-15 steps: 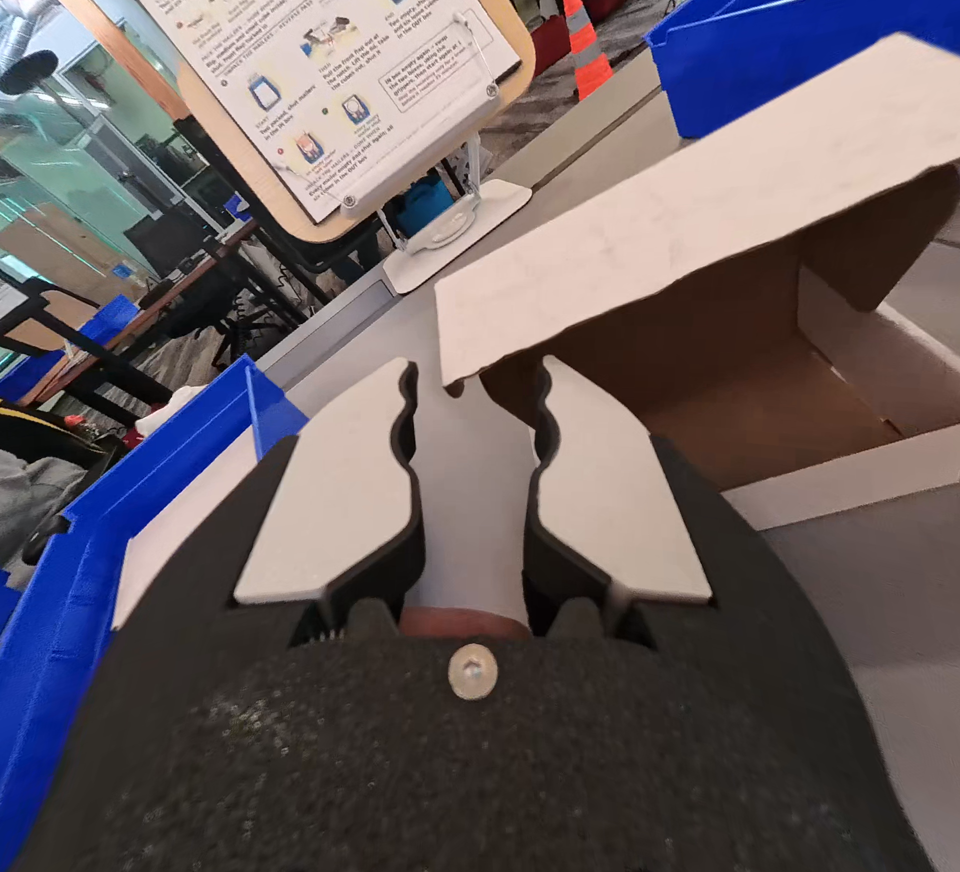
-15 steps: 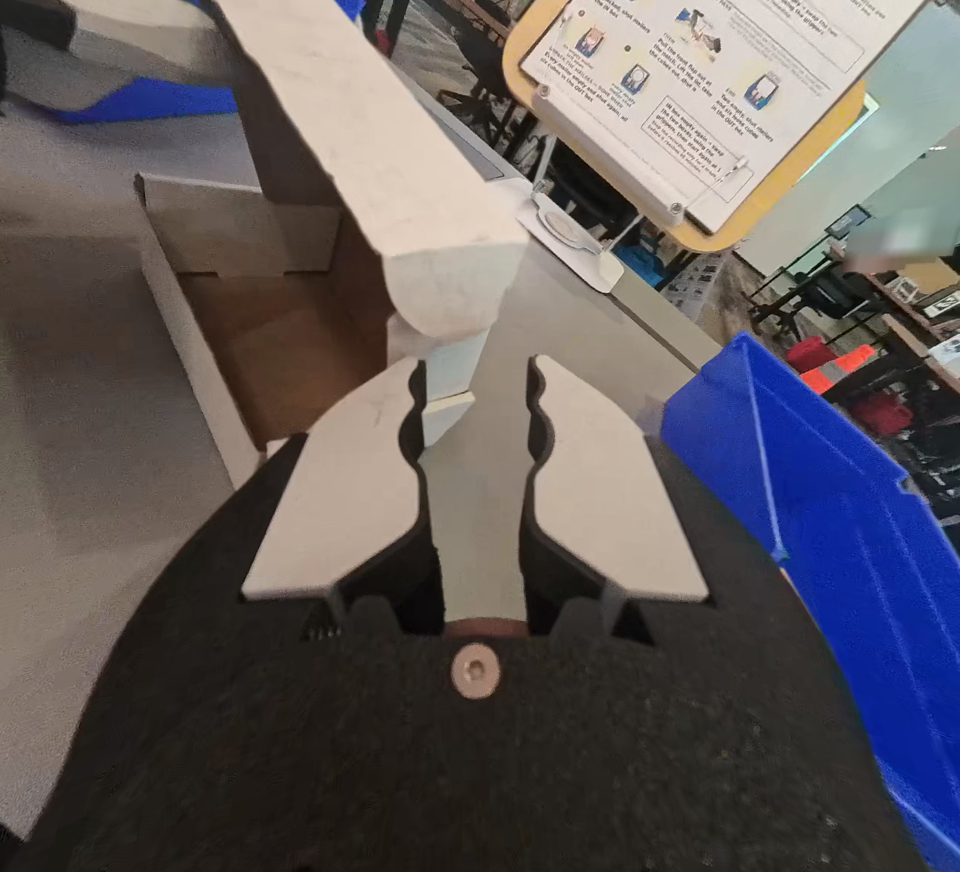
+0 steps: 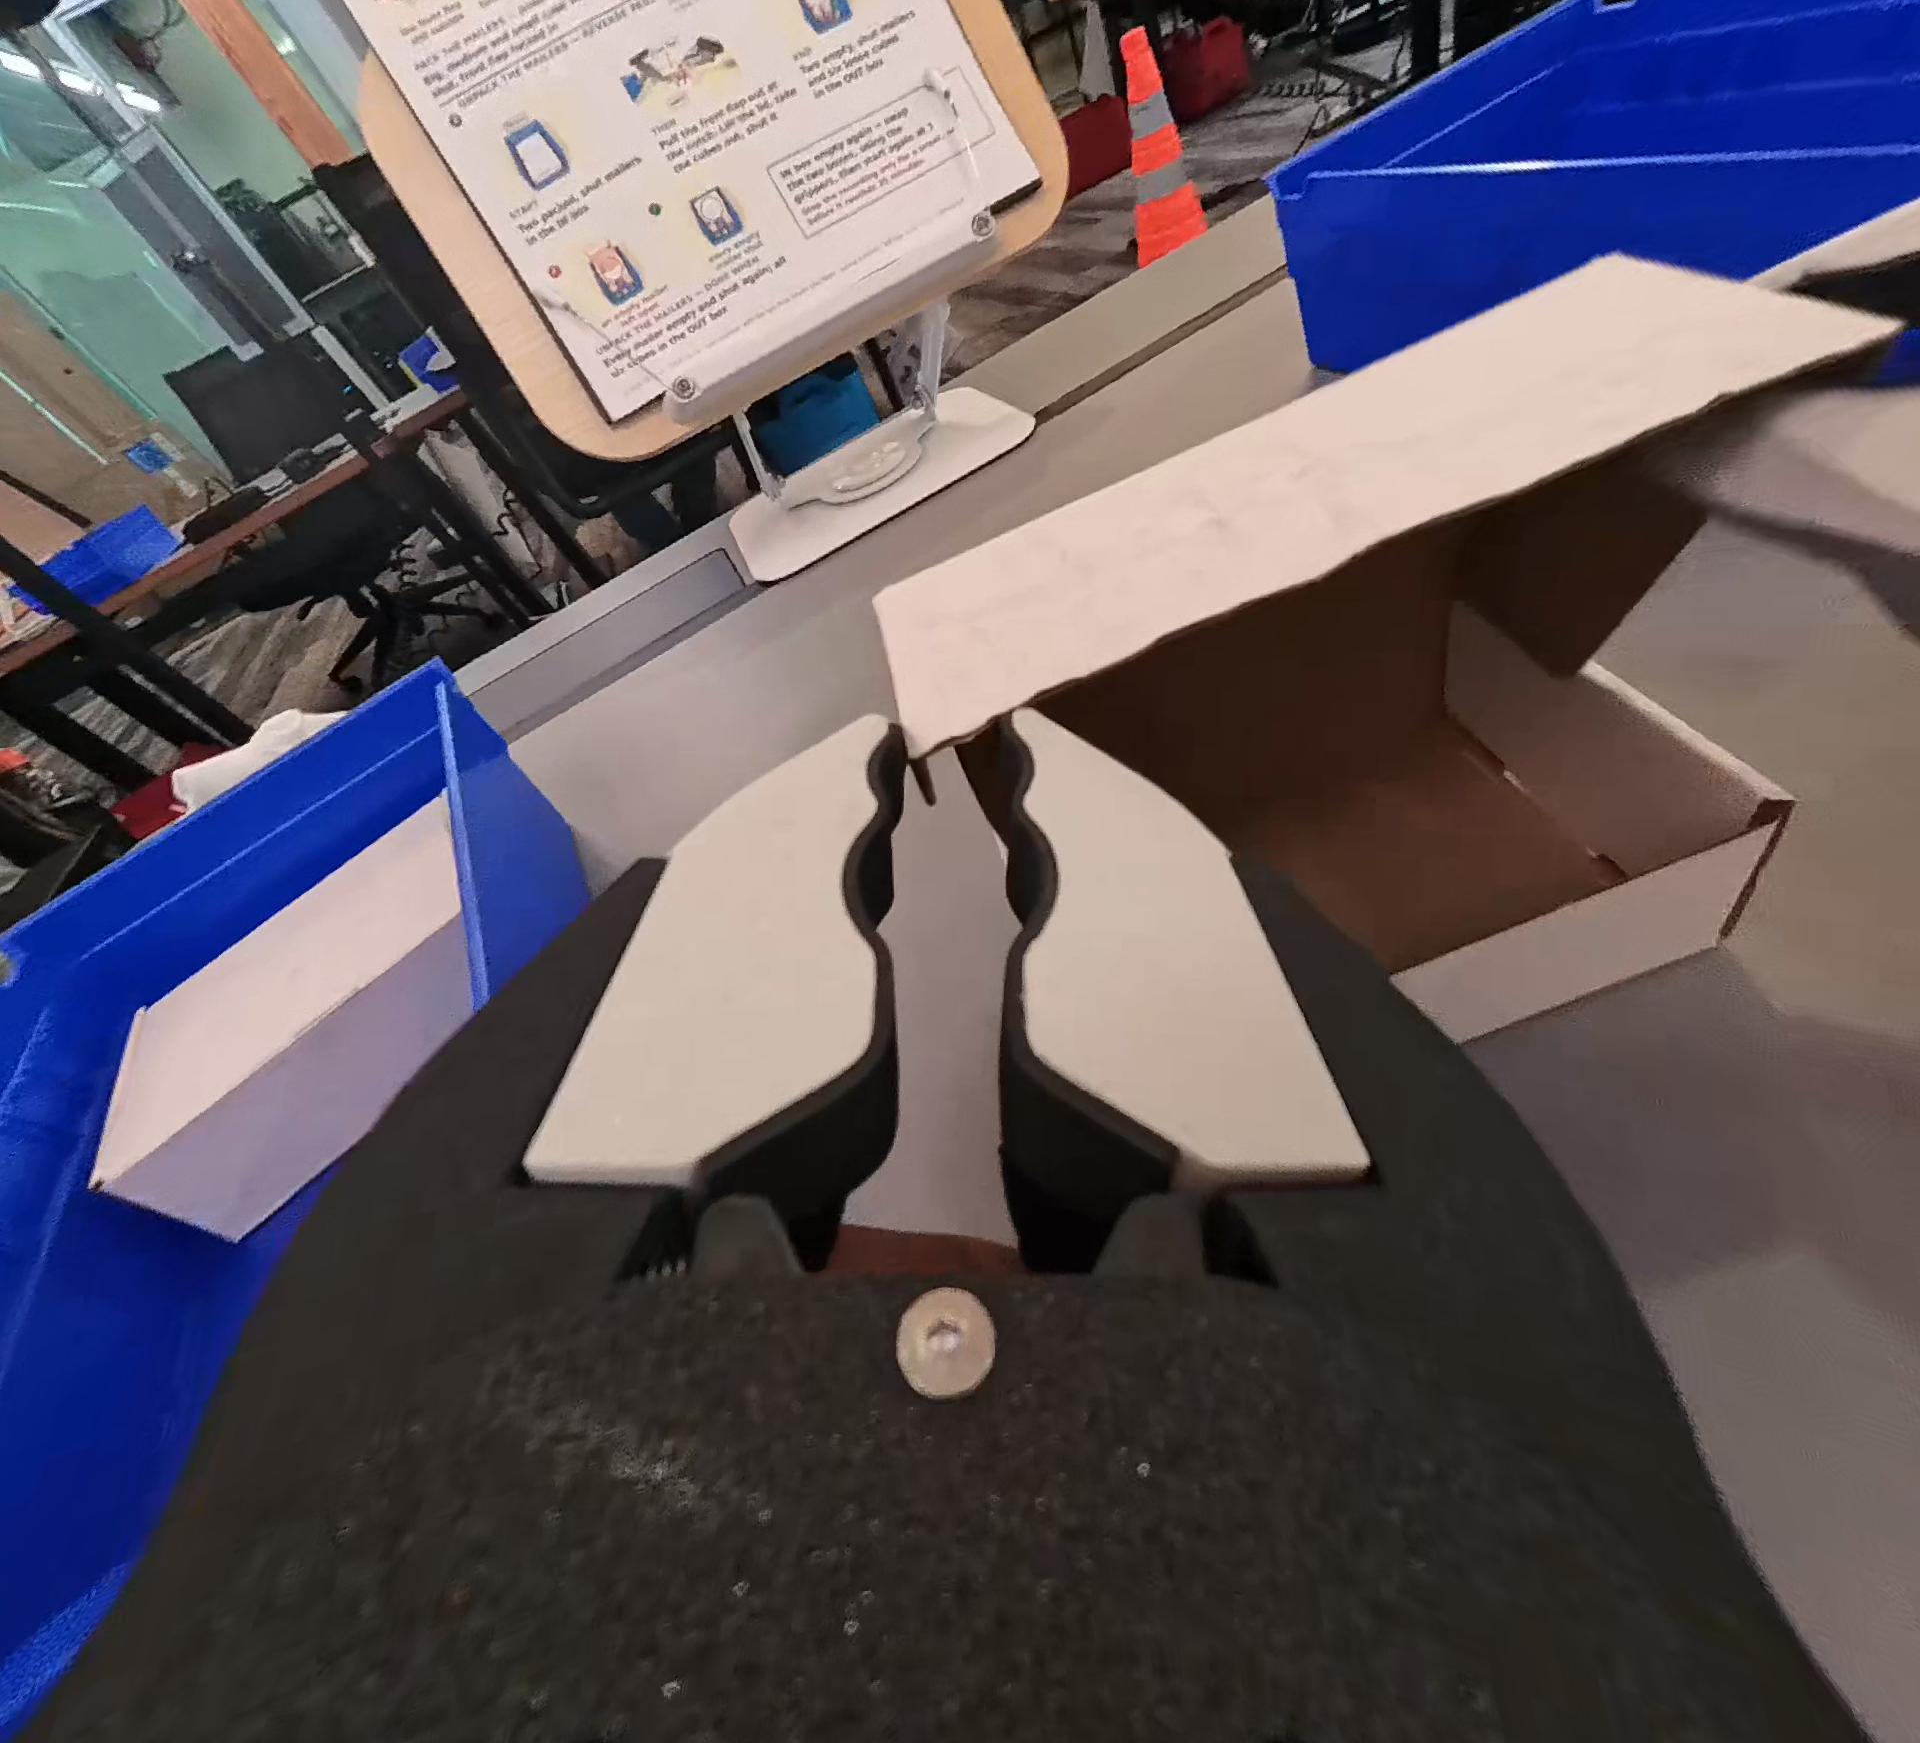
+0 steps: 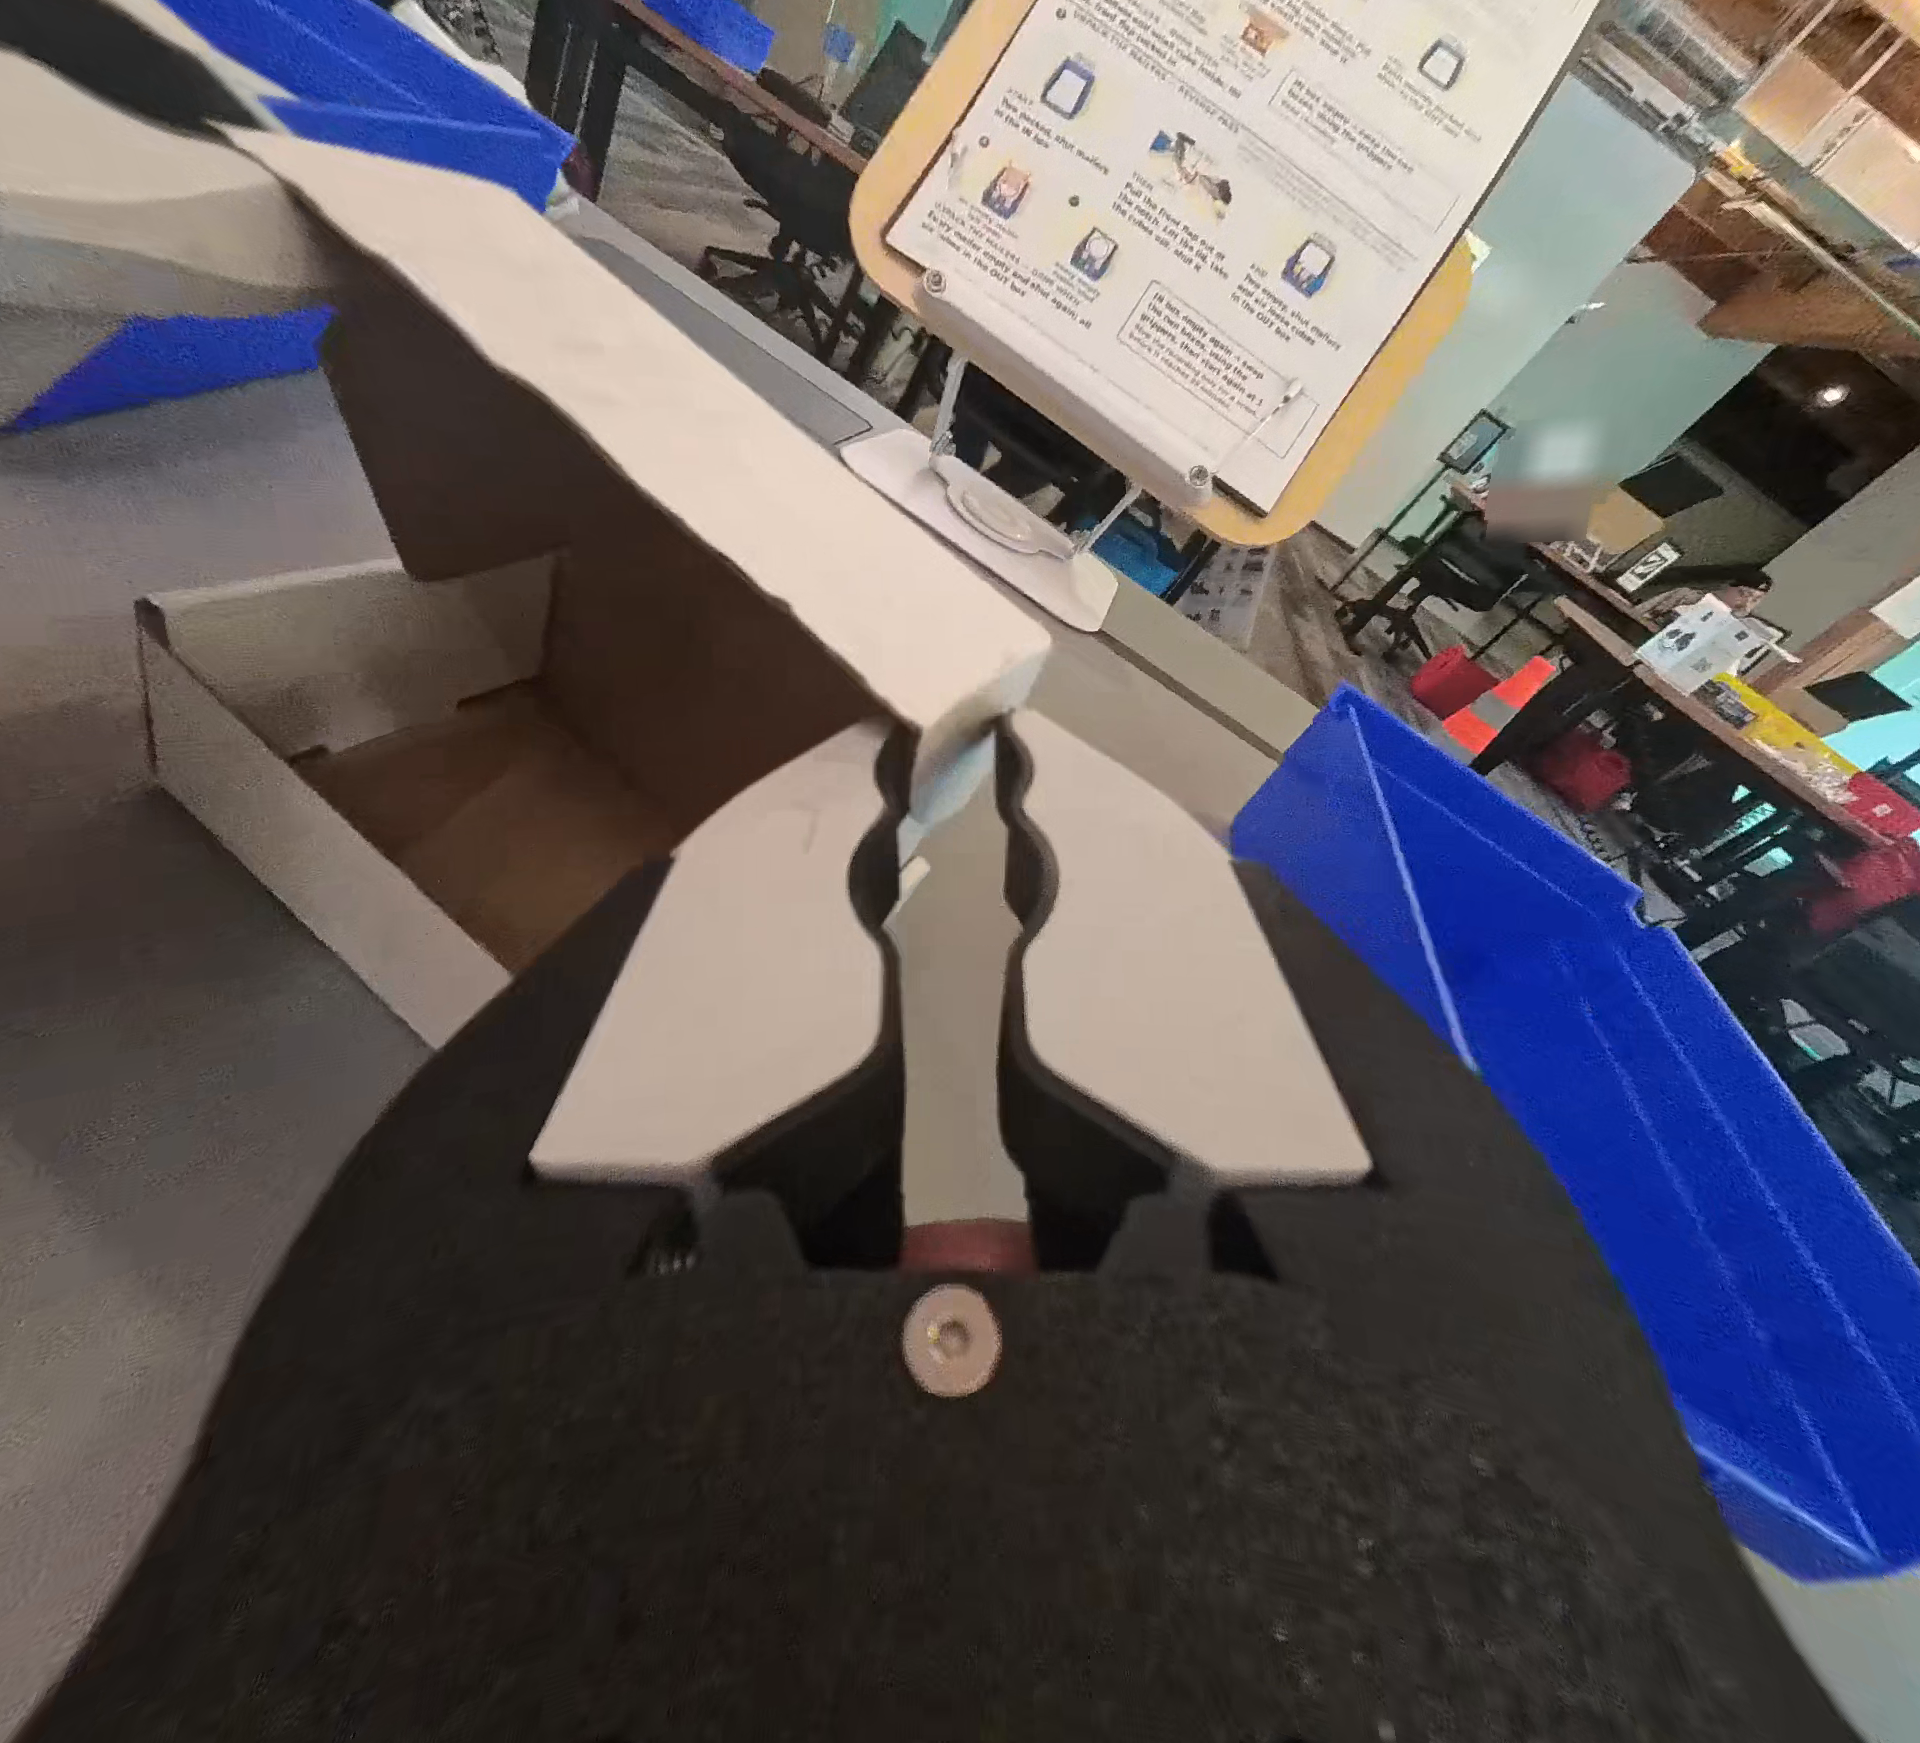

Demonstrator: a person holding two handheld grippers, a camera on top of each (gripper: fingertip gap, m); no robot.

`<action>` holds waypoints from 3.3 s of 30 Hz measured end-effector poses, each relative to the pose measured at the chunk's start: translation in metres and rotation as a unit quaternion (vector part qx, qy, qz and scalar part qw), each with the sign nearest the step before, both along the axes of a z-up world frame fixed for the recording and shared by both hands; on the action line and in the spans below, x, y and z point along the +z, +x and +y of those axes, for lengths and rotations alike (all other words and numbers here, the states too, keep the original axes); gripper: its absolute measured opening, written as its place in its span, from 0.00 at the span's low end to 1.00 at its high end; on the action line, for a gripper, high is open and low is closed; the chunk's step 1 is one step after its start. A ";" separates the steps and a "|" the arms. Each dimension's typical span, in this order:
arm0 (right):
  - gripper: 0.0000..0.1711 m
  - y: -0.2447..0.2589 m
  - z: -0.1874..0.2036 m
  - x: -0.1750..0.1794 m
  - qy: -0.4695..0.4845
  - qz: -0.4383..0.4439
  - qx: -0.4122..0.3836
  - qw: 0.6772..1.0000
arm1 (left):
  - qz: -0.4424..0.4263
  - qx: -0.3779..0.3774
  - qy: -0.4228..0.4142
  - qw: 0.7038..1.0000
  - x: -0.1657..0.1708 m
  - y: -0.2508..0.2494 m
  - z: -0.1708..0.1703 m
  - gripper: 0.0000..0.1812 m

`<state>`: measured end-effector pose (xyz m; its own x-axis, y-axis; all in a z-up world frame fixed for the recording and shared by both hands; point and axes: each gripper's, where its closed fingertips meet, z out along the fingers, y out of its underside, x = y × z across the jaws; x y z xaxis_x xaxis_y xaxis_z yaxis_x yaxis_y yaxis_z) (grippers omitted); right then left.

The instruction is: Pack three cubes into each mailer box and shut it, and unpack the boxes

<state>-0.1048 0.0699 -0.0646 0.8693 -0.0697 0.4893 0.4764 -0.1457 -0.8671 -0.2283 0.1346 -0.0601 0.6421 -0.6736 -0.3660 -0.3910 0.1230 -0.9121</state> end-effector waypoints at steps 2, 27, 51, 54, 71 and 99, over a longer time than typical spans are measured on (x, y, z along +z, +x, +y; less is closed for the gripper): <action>0.07 0.003 -0.004 0.006 0.010 -0.008 -0.002 1.000 | 0.002 0.004 -0.001 1.000 0.000 -0.002 -0.007 0.08; 0.06 0.006 -0.028 -0.098 -0.236 0.212 0.061 0.947 | 0.099 -0.051 -0.121 0.986 -0.085 0.000 -0.057 0.04; 0.27 -0.005 -0.041 -0.103 -0.309 0.270 0.196 0.891 | 0.029 -0.225 -0.305 0.925 -0.098 0.002 -0.067 0.21; 0.30 -0.005 -0.033 -0.105 -0.311 0.264 0.182 0.895 | 0.035 -0.205 -0.301 0.931 -0.099 0.009 -0.061 0.24; 0.27 -0.003 -0.027 -0.106 -0.307 0.306 0.175 0.884 | 0.040 -0.181 -0.296 0.937 -0.102 0.008 -0.052 0.25; 0.33 0.005 -0.014 -0.090 -0.355 0.379 0.273 0.810 | 0.028 -0.243 -0.344 0.907 -0.095 0.014 -0.029 0.33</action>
